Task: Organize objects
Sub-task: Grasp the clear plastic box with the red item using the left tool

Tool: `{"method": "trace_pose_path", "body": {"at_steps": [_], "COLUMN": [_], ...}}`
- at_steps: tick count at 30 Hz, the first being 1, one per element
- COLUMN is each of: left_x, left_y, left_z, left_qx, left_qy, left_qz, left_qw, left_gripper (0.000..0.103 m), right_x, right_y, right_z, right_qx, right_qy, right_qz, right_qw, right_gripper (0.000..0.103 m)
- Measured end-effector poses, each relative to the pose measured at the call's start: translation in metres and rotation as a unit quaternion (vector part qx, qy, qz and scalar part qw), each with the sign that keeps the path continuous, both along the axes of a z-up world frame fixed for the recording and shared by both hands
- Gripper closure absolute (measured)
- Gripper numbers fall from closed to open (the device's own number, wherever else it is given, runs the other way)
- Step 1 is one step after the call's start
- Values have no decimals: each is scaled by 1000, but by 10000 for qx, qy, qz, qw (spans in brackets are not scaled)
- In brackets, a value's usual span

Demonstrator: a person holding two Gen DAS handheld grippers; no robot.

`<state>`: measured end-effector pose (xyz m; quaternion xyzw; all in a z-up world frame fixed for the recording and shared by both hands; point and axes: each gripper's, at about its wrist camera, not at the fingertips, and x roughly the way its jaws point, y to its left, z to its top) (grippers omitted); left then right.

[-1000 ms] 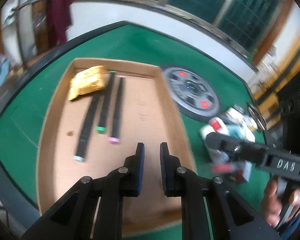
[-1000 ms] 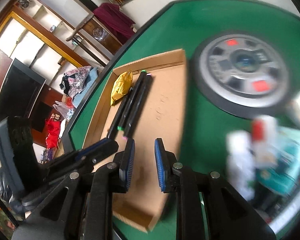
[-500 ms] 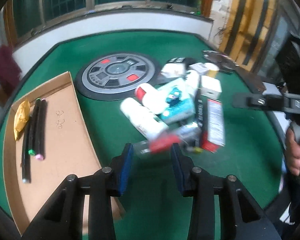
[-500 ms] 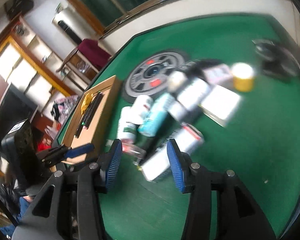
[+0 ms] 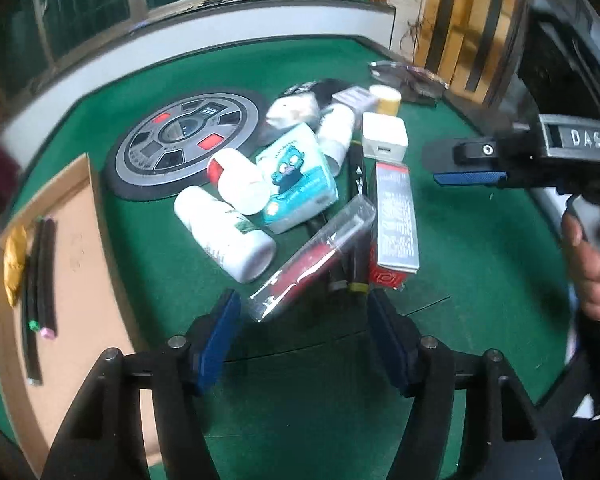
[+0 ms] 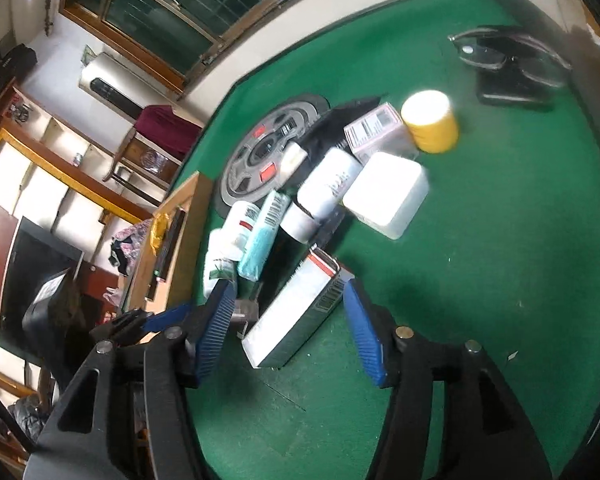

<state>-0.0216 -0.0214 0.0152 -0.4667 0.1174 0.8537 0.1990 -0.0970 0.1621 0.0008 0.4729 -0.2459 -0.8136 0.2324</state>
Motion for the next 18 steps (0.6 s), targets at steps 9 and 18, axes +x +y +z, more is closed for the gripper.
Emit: {"method": "trace_pose_path", "body": {"at_steps": [9, 18], "left_x": [-10, -12], "left_y": [15, 17], "left_z": [-5, -4], "left_qx": [75, 198], "left_qy": [-145, -170], "left_qz": [19, 161], "left_qw": [9999, 9995], "left_gripper": [98, 98], "right_x": [-2, -3], "right_y": [-11, -6], "right_z": [-17, -20], "right_qx": [303, 285], "right_qy": [-205, -240], "right_qz": [-35, -83], "right_qw": [9993, 9993], "right_gripper": [47, 47]}}
